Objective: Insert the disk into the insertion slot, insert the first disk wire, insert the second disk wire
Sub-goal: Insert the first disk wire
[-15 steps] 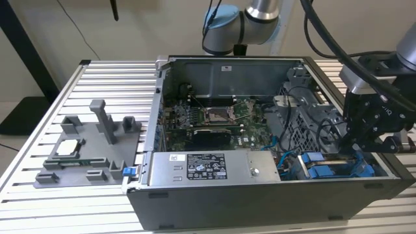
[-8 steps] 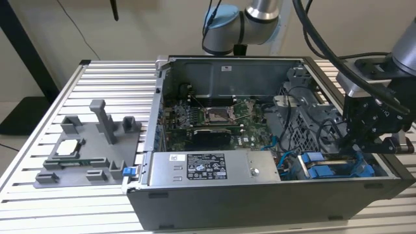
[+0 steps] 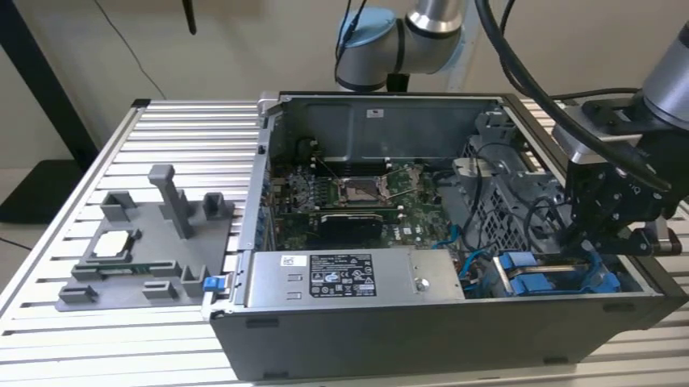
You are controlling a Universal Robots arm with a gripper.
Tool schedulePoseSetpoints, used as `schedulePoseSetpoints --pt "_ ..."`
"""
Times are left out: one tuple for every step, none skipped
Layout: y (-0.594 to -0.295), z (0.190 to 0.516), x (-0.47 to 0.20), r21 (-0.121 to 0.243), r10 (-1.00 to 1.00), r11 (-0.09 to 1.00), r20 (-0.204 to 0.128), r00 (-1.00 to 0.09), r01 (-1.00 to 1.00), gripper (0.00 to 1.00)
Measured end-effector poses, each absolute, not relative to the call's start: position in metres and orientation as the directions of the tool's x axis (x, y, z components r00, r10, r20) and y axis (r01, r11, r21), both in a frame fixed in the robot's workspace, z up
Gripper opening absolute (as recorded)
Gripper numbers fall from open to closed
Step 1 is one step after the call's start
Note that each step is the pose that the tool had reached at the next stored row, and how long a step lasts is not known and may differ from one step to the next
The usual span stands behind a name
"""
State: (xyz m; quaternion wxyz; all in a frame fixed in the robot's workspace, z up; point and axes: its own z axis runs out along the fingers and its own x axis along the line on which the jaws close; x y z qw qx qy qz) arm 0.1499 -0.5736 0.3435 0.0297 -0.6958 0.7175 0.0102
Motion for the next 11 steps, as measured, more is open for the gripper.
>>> schedulePoseSetpoints --pt "-0.5736 0.3433 0.1499 -0.028 -0.998 0.031 -0.057 -0.030 -0.999 0.00" --pt "-0.5735 0.3429 0.1499 -0.030 -0.998 0.031 -0.057 -0.029 -0.999 0.00" --pt "-0.5735 0.3424 0.1499 -0.033 -0.998 0.031 -0.057 -0.029 -0.999 0.00" --pt "-0.5733 0.3419 0.1498 -0.036 -0.998 0.031 -0.057 -0.029 -0.999 0.00" --pt "-0.5730 0.3416 0.1498 -0.039 -0.998 0.031 -0.057 -0.028 -0.999 0.00" --pt "-0.5726 0.3414 0.1496 -0.042 -0.998 0.031 -0.057 -0.028 -0.999 0.00" --pt "-0.5723 0.3410 0.1495 -0.043 -0.998 0.031 -0.057 -0.028 -0.999 0.00" --pt "-0.5720 0.3407 0.1492 -0.045 -0.998 0.030 -0.057 -0.028 -0.999 0.00" --pt "-0.5718 0.3405 0.1489 -0.046 -0.998 0.031 -0.057 -0.028 -0.998 0.00" --pt "-0.5717 0.3402 0.1484 -0.046 -0.998 0.031 -0.057 -0.028 -0.998 0.00" --pt "-0.5717 0.3401 0.1480 -0.047 -0.998 0.030 -0.057 -0.028 -0.998 0.00"
